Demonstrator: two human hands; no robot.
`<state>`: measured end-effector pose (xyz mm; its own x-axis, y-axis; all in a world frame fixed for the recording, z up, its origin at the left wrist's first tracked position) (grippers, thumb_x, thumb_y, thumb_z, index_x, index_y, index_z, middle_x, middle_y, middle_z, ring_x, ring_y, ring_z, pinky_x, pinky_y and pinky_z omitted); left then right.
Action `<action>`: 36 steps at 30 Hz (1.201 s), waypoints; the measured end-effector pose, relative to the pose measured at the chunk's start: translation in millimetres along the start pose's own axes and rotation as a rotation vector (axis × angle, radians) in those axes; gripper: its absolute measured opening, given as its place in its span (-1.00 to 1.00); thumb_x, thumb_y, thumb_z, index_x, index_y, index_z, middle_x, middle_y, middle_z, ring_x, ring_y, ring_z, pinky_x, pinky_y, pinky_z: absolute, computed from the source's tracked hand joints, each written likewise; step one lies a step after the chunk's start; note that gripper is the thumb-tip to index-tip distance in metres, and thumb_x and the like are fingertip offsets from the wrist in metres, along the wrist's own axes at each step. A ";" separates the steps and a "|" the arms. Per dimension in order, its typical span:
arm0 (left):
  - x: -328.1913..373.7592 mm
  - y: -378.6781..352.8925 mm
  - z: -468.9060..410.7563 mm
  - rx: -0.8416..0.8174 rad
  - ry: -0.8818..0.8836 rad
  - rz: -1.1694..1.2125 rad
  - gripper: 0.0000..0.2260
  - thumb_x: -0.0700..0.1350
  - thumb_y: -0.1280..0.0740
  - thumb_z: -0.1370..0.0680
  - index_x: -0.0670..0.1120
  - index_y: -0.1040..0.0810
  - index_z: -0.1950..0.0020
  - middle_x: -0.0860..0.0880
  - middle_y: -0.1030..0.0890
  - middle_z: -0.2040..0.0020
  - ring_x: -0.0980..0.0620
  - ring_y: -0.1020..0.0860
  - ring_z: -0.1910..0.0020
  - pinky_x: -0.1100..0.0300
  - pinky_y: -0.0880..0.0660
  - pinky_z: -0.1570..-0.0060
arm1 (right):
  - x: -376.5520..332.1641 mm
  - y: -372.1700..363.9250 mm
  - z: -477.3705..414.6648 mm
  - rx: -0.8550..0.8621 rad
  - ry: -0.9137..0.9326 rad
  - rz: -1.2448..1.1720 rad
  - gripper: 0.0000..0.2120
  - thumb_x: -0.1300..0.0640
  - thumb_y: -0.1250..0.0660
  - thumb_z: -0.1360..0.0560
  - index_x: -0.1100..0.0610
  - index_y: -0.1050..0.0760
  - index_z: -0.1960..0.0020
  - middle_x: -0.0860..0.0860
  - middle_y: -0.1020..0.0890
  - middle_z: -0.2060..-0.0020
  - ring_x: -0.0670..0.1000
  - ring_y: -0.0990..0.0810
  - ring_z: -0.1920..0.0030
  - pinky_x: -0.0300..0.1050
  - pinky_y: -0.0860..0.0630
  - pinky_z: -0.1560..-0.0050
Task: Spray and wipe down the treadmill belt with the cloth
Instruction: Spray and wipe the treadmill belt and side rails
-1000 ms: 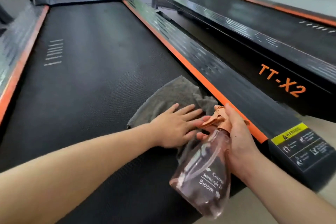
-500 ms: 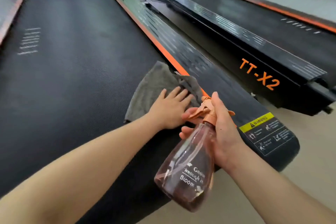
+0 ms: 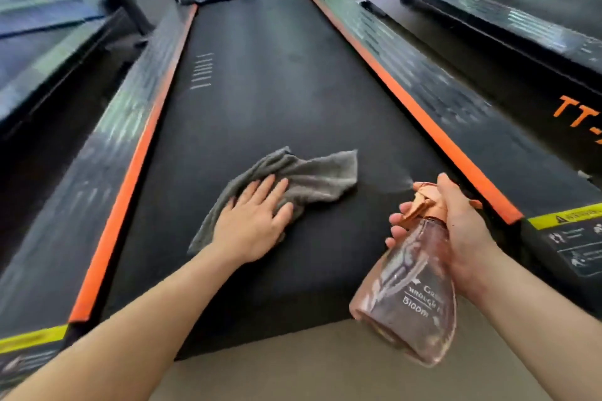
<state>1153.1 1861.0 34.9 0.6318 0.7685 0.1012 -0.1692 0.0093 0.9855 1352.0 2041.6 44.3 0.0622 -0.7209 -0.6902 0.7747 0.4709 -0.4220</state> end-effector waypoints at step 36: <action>-2.4 -6.4 11.1 -0.001 0.163 -0.023 -0.43 0.20 0.08 -0.68 0.01 0.09 -0.63 -0.04 0.11 -0.64 -0.03 0.15 -0.60 -0.13 0.14 -0.53 | 27.8 -40.0 30.4 -0.264 0.039 0.402 -0.40 -0.30 -0.24 -0.53 0.18 -0.49 -0.28 0.32 -0.63 -0.02 0.12 -0.58 0.48 -0.05 -0.58 0.44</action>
<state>1161.0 1852.0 29.9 0.5047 0.8615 0.0551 -0.1572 0.0290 0.9871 1341.9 1987.3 59.9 0.2966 -0.4381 -0.8486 0.5073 0.8251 -0.2487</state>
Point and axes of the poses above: each hand's wrist, its own z-axis away from the middle knuckle, its own y-axis out of the back of the hand, x = y × z, the point moved 9 cm from there along -z, towards the middle knuckle
